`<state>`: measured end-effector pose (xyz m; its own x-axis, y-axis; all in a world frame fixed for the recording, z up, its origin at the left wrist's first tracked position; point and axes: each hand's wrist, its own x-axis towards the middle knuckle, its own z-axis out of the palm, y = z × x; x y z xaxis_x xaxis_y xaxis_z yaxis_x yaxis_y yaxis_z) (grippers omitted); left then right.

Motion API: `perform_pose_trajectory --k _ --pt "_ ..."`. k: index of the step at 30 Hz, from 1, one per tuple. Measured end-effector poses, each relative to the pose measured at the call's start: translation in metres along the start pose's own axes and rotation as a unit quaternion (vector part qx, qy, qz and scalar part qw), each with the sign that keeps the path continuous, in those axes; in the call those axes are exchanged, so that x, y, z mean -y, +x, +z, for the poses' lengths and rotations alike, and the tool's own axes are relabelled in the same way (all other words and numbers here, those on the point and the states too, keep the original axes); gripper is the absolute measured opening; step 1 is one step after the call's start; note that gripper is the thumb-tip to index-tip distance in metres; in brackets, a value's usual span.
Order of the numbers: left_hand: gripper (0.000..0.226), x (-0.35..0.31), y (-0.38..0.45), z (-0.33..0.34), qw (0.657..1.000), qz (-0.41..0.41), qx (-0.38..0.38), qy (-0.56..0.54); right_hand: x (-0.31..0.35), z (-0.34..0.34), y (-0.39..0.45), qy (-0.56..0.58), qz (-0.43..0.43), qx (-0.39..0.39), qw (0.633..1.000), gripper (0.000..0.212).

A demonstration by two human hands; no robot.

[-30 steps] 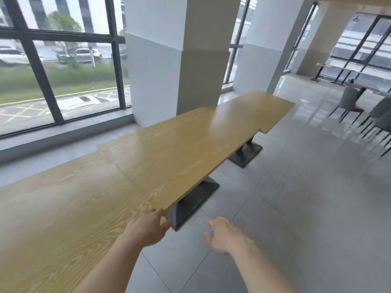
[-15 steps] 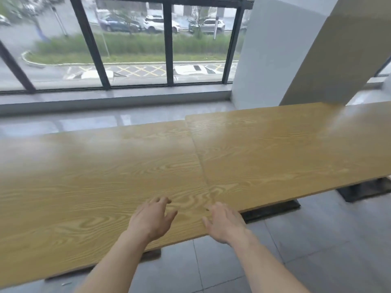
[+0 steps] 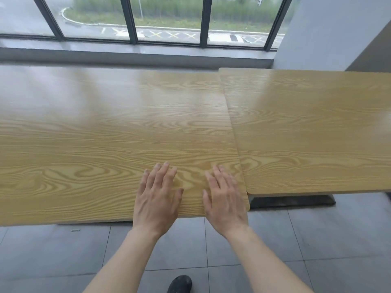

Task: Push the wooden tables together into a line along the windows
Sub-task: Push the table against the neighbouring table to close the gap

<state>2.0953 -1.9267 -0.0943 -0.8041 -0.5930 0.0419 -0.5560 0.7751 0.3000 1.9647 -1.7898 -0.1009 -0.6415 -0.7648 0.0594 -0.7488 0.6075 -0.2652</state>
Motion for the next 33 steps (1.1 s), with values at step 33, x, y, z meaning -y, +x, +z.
perform_pose_trajectory --k 33 --pt "0.060 0.018 0.080 0.031 0.999 -0.023 -0.033 0.023 -0.020 0.035 0.087 0.014 -0.025 -0.101 0.994 0.056"
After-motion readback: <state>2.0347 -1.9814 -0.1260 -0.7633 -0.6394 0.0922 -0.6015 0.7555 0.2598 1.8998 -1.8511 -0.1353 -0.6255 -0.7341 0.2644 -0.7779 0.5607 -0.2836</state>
